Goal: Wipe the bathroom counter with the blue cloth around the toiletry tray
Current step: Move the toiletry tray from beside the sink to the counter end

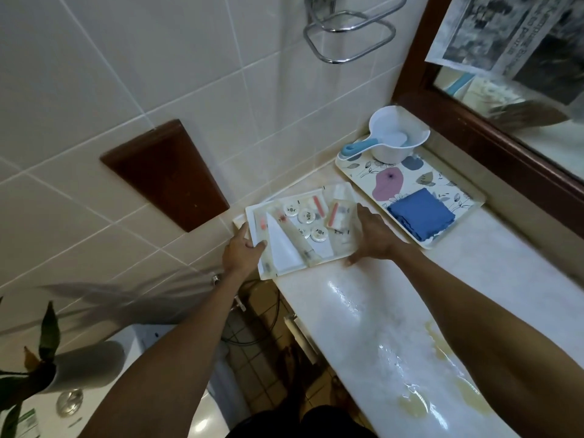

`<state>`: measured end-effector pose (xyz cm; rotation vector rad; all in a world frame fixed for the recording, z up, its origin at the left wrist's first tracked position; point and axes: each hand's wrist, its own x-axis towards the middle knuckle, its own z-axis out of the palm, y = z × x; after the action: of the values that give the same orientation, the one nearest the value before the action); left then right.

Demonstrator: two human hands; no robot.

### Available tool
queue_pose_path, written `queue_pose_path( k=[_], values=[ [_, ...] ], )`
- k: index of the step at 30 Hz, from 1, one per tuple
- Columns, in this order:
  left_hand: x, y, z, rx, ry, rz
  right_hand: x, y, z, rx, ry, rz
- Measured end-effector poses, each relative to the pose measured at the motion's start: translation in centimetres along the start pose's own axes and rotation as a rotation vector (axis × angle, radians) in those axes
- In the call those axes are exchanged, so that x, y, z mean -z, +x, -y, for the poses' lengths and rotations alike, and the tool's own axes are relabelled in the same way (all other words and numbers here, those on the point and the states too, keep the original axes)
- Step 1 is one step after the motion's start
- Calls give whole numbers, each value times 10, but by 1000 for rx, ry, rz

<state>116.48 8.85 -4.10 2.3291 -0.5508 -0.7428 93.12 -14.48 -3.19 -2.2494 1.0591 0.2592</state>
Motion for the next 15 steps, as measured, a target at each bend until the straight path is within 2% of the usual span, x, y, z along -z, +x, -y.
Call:
queue_pose_path(
  k=[4, 15],
  values=[
    [2, 5, 3, 29, -67, 46, 10, -8, 14, 37, -3, -54],
    [17, 21, -4, 113, -102, 174, 6, 34, -3, -51, 264, -209]
  ],
)
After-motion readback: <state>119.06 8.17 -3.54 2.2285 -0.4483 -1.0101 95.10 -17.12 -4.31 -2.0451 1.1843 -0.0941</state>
